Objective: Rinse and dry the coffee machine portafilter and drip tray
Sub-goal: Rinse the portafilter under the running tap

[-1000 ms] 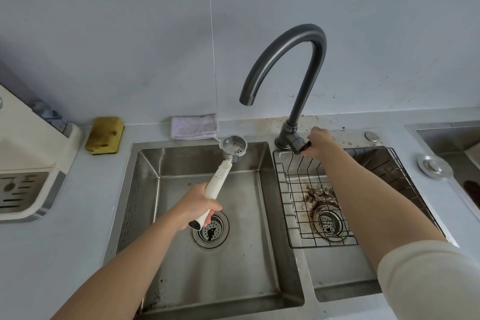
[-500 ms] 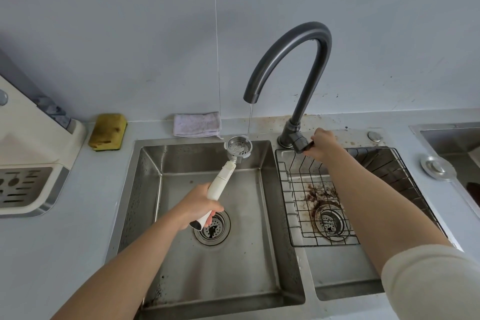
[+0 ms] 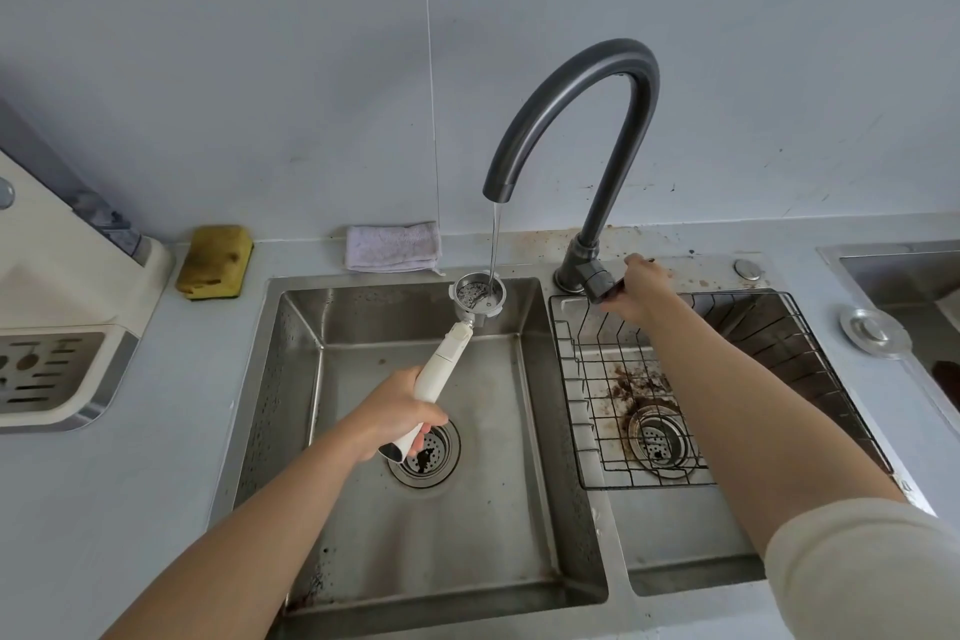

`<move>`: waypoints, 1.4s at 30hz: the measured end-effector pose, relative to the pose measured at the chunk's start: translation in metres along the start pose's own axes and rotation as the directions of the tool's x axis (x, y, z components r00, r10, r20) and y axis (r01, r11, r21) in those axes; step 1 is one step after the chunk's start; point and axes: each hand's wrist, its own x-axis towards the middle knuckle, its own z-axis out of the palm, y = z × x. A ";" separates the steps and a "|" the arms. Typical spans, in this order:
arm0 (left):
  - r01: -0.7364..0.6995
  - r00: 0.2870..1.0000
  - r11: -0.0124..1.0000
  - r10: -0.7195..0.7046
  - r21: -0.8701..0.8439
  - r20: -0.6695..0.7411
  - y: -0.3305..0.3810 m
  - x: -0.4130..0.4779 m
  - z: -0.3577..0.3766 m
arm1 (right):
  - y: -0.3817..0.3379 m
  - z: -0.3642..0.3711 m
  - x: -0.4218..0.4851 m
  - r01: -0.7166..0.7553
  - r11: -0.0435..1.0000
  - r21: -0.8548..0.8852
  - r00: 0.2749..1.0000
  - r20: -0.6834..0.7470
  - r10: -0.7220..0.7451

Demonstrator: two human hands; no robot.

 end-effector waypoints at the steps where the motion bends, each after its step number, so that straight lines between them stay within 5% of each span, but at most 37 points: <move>1: -0.001 1.000 1.000 0.001 0.003 0.003 -0.001 -0.001 0.000 | 0.000 0.000 -0.004 -0.008 1.000 0.026 1.000 0.001 0.008; 4: -0.002 1.000 1.000 0.002 -0.007 0.014 -0.003 -0.002 0.001 | 0.006 0.002 -0.004 -0.016 0.999 0.030 1.000 -0.007 0.016; 8: -0.013 0.999 1.000 0.014 -0.025 0.036 -0.007 -0.004 0.003 | 0.032 0.007 -0.011 0.045 0.955 -0.292 0.996 -0.055 -0.064; 13: 0.007 0.997 0.996 -0.001 -0.085 0.071 -0.011 -0.007 0.005 | 0.072 0.021 -0.064 0.046 0.971 -0.236 0.928 0.370 0.046; 18: 0.003 0.994 0.989 0.013 -0.146 0.106 -0.012 -0.008 0.009 | 0.096 0.036 -0.085 0.007 0.976 -0.217 0.783 0.608 0.130; 29: -0.053 0.982 0.963 0.098 -0.263 0.161 -0.004 -0.005 0.020 | 0.112 0.049 -0.091 0.026 0.982 -0.185 0.858 0.509 0.073; 42: -0.119 0.986 0.977 0.138 -0.178 0.097 0.003 0.009 0.022 | 0.109 0.053 -0.085 0.172 0.976 -0.131 0.885 0.456 -0.095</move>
